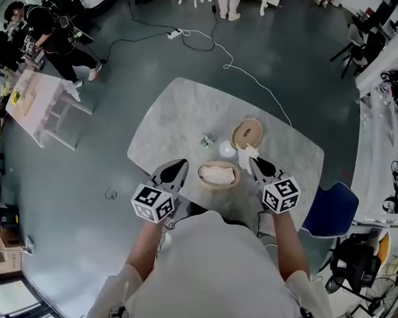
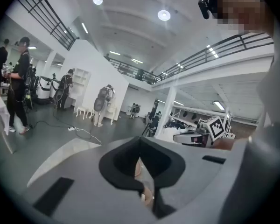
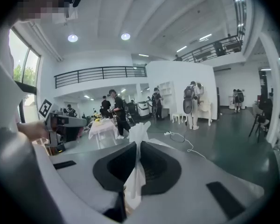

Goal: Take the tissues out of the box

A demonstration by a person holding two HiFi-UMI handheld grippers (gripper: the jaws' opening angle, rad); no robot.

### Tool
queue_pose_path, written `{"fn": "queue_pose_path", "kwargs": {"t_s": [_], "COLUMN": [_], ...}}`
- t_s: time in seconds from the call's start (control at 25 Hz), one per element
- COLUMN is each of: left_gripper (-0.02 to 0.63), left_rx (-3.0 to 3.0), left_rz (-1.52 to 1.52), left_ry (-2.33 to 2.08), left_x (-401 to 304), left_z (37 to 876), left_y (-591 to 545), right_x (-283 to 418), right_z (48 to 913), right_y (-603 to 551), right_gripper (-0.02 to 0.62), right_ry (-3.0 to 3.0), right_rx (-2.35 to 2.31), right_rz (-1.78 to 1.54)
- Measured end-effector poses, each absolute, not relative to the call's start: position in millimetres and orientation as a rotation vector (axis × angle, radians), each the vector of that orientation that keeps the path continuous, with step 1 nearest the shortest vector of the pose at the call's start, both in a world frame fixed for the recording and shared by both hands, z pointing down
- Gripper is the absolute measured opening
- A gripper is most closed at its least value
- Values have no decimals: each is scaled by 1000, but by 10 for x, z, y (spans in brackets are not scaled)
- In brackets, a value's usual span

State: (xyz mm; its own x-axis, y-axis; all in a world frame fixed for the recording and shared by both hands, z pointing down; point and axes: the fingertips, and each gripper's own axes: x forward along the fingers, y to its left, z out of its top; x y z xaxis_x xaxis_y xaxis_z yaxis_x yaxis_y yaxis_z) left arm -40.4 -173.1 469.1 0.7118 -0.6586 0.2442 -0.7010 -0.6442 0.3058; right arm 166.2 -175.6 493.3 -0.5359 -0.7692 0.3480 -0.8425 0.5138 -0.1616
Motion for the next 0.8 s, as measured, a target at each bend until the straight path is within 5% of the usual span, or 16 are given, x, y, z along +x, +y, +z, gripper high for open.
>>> {"fn": "queue_pose_path", "kwargs": {"t_s": [0.8], "left_gripper": [9], "left_rx": [2691], "left_rz": [110], "left_ry": [-1044], "left_x": [-241], "left_z": [4211], "left_y": [-1723], "right_x": [2443], "right_z": [3798], "right_y": [-1229], "right_gripper": [41], "right_ry": [-2540], "right_rx": [1831], "right_rz": [130]}}
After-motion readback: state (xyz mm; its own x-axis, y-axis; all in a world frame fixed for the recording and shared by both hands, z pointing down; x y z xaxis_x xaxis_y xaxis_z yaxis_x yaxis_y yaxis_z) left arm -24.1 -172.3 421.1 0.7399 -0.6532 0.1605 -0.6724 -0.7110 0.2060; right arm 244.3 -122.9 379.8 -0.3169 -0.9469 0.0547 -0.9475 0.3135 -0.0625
